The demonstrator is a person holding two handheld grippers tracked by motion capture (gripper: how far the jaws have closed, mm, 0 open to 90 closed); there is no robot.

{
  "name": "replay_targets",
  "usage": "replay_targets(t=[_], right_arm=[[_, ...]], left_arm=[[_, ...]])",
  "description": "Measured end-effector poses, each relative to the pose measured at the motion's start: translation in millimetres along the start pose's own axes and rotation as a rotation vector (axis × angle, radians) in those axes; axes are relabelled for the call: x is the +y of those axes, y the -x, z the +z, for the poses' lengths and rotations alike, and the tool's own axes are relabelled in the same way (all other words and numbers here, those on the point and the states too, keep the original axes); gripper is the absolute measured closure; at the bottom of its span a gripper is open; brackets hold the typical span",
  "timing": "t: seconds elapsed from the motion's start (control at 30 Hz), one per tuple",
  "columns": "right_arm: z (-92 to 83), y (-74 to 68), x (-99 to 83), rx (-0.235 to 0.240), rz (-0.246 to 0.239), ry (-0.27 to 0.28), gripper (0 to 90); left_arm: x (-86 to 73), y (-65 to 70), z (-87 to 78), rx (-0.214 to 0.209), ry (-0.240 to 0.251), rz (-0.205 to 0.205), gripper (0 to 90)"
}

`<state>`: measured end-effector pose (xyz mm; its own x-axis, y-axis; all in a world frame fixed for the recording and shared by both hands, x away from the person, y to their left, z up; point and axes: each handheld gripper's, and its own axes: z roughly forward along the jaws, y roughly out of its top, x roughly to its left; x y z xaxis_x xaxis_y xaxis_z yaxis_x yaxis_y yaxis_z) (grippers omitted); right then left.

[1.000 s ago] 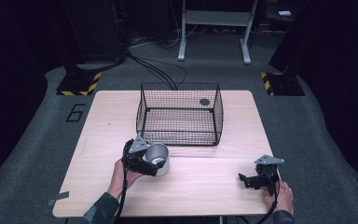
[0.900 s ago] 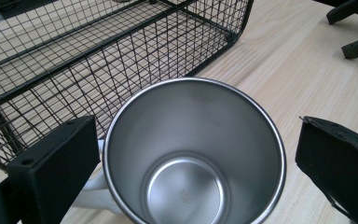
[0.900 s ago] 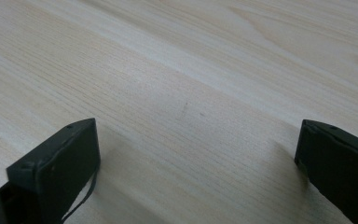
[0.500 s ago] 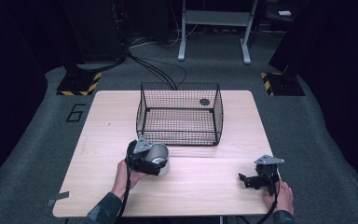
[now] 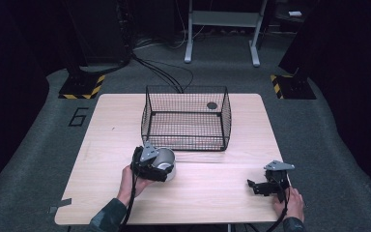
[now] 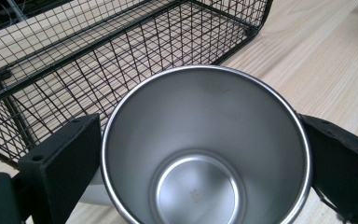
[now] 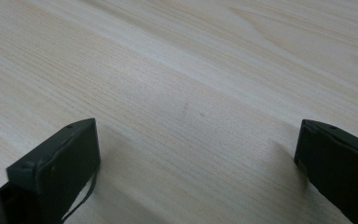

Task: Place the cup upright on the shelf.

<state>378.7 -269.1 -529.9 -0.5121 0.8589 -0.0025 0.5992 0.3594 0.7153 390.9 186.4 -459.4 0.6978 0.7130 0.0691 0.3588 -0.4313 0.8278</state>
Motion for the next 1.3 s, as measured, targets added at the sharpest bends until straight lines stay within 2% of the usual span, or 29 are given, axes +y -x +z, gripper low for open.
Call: replay_targets(t=[0.03, 0.07, 0.13, 0.27, 0.37, 0.4, 0.6, 0.87, 0.9, 1.07, 1.1, 1.3], right_arm=[[0.2, 0.0, -0.1, 0.0, 0.0, 0.004, 0.0], [0.1, 0.1, 0.0, 0.001, 0.0, 0.003, 0.0], [0.0, 0.1, 0.1, 0.002, -0.001, -0.002, 0.0], [0.0, -0.5, 0.2, 0.003, 0.004, -0.003, 0.0], [-0.1, -0.4, 0.2, 0.003, 0.004, -0.003, 0.0], [-0.1, -0.4, 0.2, 0.003, 0.002, -0.003, 0.0], [0.1, -0.3, 0.2, 0.004, 0.001, -0.002, 0.0], [0.1, -0.3, 0.2, 0.004, 0.001, -0.003, 0.0], [0.2, -0.2, 0.2, 0.004, 0.0, -0.001, 0.0], [0.4, -0.1, 0.1, 0.005, 0.0, 0.003, 0.0], [0.4, -0.2, 0.1, 0.005, 0.001, 0.004, 0.0], [0.4, -0.1, 0.1, 0.005, 0.0, 0.004, 0.0]], left_arm=[[1.4, -0.5, -3.1, -0.013, 0.019, -0.013, 6.0], [2.8, -1.3, -3.8, -0.01, 0.018, -0.006, 6.2], [2.3, -2.3, -1.9, -0.043, -0.003, -0.026, 6.1], [2.3, -2.2, -2.2, -0.029, -0.004, -0.01, 6.2], [1.9, -3.6, -4.2, -0.042, -0.005, -0.011, 6.2], [1.9, -2.3, -4.4, -0.032, 0.001, -0.011, 6.2], [4.9, -2.8, -11.1, -0.04, 0.006, -0.009, 6.2], [13.5, -5.7, -20.0, -0.047, 0.024, -0.001, 6.2], [15.1, -6.5, -22.1, -0.055, 0.014, 0.003, 6.2], [21.1, -7.3, -25.1, -0.063, 0.026, 0.0, 6.2], [22.7, -8.1, -26.4, -0.075, 0.008, 0.003, 6.2], [29.4, -8.8, -31.0, -0.076, 0.015, 0.012, 6.2]])
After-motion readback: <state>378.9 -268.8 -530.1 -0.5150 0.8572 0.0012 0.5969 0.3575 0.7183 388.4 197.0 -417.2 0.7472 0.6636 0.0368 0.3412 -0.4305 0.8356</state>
